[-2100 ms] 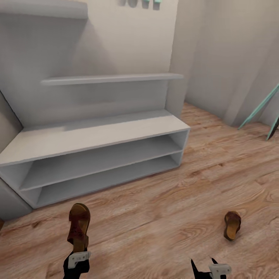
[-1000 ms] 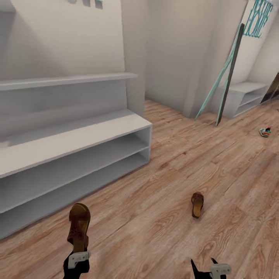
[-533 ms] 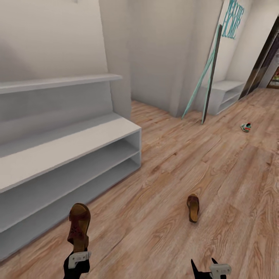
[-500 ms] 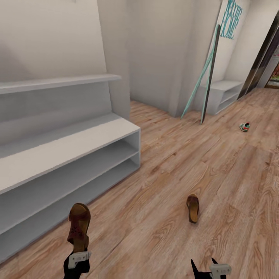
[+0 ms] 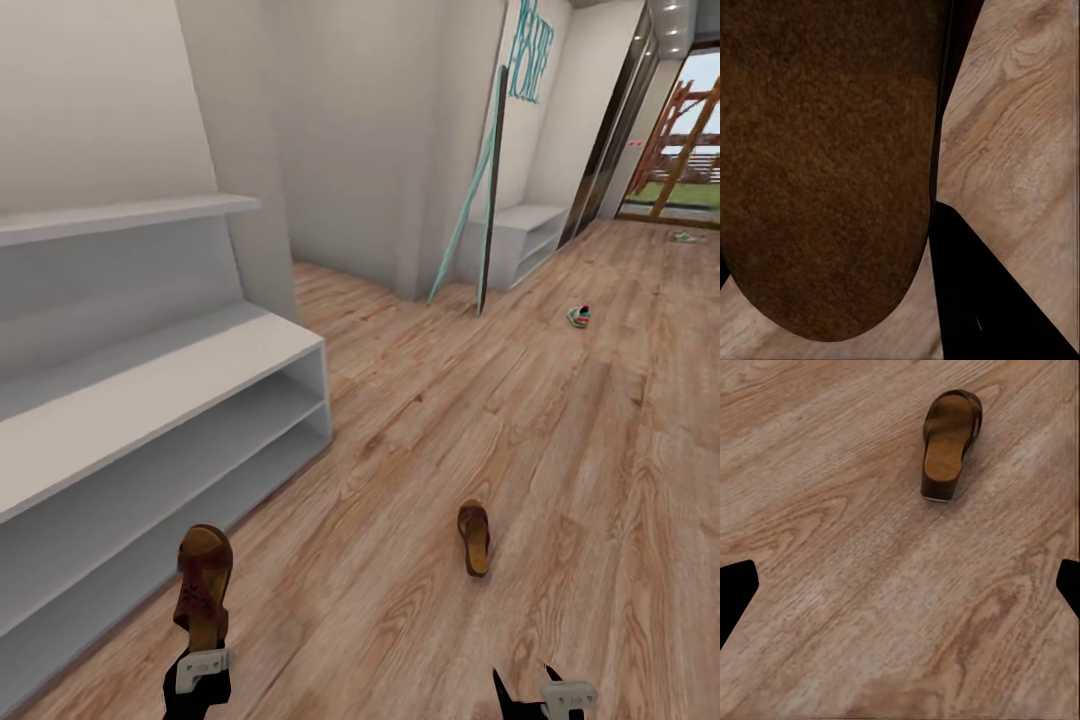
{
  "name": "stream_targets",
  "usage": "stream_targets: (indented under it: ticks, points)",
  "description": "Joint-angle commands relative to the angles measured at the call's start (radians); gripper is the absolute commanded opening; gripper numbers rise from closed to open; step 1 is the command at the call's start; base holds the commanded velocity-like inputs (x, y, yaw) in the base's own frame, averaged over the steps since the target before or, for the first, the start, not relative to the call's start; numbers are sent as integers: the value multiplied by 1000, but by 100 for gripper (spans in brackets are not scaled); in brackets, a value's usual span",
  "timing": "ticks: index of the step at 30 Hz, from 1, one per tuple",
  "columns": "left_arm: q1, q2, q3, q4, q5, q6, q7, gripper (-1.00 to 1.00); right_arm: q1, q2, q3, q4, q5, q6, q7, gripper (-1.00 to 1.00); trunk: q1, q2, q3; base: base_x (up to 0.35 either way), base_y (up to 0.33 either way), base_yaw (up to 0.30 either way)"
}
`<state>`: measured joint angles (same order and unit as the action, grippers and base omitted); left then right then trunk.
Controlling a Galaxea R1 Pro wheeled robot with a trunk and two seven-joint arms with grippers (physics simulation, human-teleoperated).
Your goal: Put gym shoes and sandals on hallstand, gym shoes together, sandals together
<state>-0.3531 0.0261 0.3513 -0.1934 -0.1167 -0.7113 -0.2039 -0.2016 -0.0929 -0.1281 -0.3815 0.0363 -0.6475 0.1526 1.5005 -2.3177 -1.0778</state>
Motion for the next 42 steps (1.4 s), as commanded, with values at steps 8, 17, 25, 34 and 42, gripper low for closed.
stream_targets:
  ticks: [8, 17, 25, 34, 42]
  points:
    - [-1, 0, 9, 0, -14, -4, -2, -100, -1, 1, -8, 1, 4, -3, 8, 100, 0, 0, -1, 3, 1, -268]
    - [-1, 0, 9, 0, -14, -4, -2, -100, -1, 1, -8, 1, 4, -3, 8, 100, 0, 0, -1, 0, 0, -268]
    - [-1, 0, 9, 0, -14, -4, -2, -100, -1, 1, -8, 1, 4, -3, 8, 100, 0, 0, -1, 0, 0, -268]
    - [-1, 0, 9, 0, -14, -4, -2, -100, -1, 1, -8, 1, 4, -3, 8, 100, 0, 0, -1, 0, 0, -268]
    - [-1, 1, 9, 0, -14, -5, -2, -100, -1, 1, -8, 0, 4, -3, 8, 100, 0, 0, -1, 14, 19, -268]
